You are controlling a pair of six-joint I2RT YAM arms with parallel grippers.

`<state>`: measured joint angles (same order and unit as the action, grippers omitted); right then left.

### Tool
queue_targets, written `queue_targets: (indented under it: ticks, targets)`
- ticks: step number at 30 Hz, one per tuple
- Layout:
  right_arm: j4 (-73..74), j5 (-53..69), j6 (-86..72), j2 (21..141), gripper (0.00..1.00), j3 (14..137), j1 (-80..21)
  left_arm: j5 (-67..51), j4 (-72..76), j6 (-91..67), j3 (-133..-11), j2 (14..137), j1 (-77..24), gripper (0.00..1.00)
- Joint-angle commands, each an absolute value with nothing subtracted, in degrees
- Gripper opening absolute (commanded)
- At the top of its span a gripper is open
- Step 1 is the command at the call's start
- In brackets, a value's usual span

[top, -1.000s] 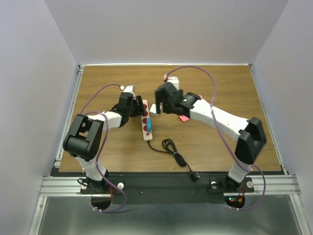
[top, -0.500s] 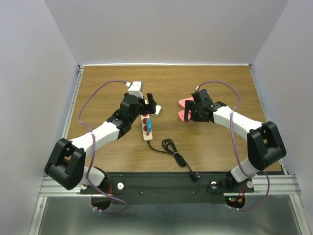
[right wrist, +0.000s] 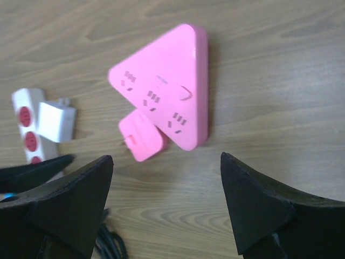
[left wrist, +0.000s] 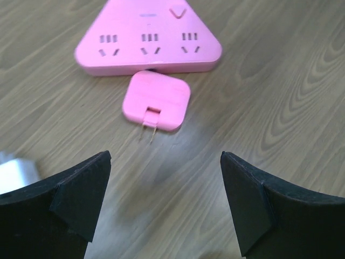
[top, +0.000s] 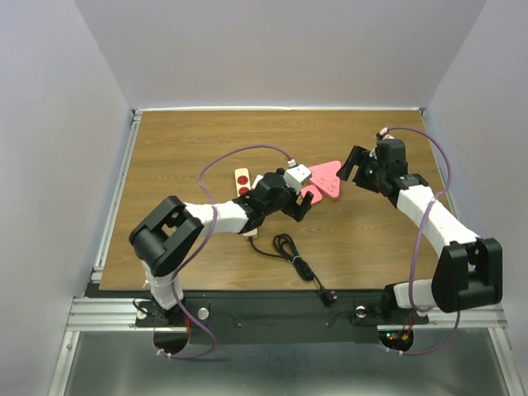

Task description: Insert the plug

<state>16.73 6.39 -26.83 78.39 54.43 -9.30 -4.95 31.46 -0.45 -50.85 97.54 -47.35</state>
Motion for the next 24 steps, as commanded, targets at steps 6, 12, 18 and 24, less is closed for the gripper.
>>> queue_targets:
  ticks: [6,12,18,24]
  targets:
    - [12.66,16.52,-26.89,71.37,0.86,55.02,-7.56,-10.46,32.27,8.52,-62.13,106.51,-47.9,0.93]
    - [12.57,18.28,-26.63,68.91,0.86,55.11,-7.38,-8.61,29.89,9.49,-65.65,111.09,-48.16,0.93]
    - [12.48,19.69,-26.63,67.15,0.86,55.02,-6.86,-7.65,28.21,10.98,-68.38,114.08,-48.16,0.93]
    - [12.57,20.04,-26.46,66.36,0.86,54.58,-6.59,-8.53,26.72,12.92,-69.79,116.28,-48.16,0.93]
